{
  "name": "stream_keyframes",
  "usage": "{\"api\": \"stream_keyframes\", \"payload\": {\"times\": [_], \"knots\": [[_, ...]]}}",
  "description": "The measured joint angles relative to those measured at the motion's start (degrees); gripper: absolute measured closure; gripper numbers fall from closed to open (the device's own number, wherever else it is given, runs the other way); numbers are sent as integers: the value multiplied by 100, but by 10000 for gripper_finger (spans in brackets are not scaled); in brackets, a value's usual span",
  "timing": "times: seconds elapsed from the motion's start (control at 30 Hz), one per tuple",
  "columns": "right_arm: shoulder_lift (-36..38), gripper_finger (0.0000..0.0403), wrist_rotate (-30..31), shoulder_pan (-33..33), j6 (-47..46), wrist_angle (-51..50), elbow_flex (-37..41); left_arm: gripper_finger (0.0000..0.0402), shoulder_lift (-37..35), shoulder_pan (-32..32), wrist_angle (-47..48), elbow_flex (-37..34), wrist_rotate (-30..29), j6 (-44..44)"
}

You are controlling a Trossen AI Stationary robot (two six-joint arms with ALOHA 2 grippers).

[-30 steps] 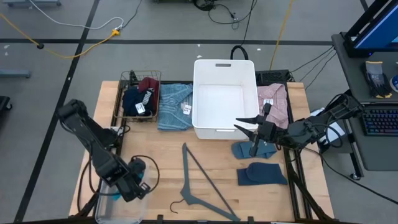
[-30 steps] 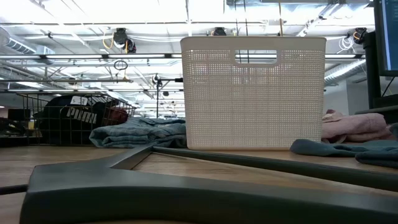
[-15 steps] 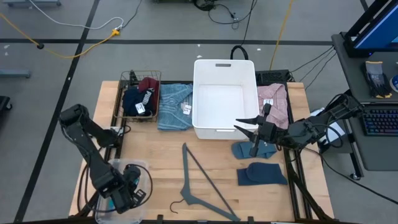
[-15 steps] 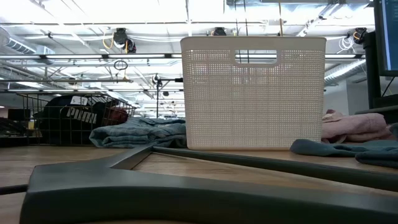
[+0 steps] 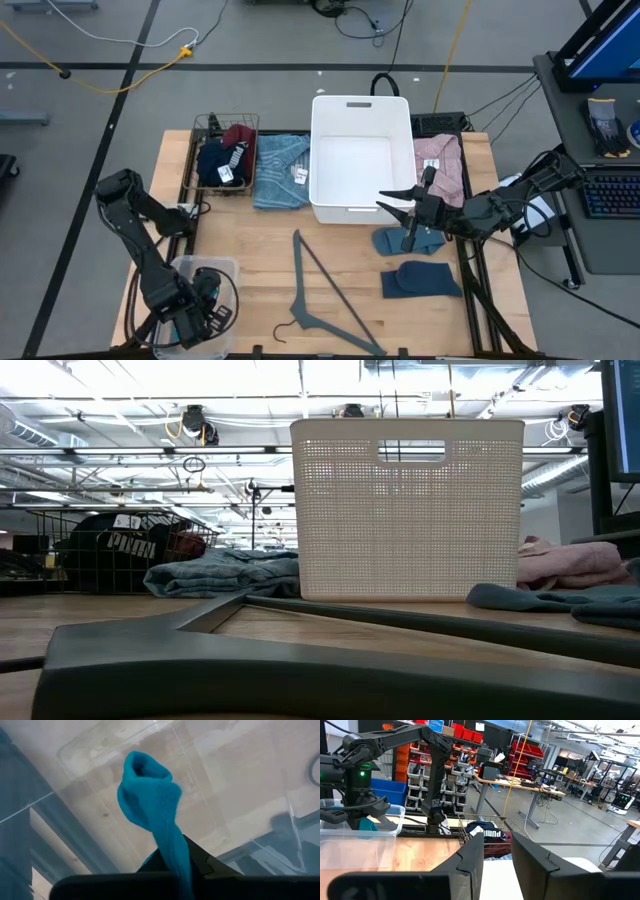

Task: Pick & Place Cloths
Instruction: Put the light blue sock into the transparent bin, then put the gray sock into the transparent bin

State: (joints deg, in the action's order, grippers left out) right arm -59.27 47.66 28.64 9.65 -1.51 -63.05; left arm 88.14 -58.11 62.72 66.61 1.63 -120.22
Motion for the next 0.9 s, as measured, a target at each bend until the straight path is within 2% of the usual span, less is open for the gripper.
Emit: {"api": "stream_keyframes", "payload": {"times": [0.2, 0.37, 0.5, 0.73, 0.83, 0.9], "knots": [[0, 314, 0, 0, 0, 1, 0, 398, 0, -52, 22, 0, -91, -5], [0, 314, 0, 0, -2, 1, 0, 377, 0, -52, 27, 0, -327, 71], [0, 314, 0, 0, -2, 1, 0, 345, 0, -51, 29, 0, -473, 187], [0, 314, 0, 0, 3, 0, 0, 265, -39, -47, 44, -2, -406, 199], [0, 314, 4, 0, 186, -1, 0, 244, -217, -41, 45, -2, -390, 142], [0, 314, 7, 0, 318, -6, 0, 238, -393, -41, 53, -2, -609, 106]]}}
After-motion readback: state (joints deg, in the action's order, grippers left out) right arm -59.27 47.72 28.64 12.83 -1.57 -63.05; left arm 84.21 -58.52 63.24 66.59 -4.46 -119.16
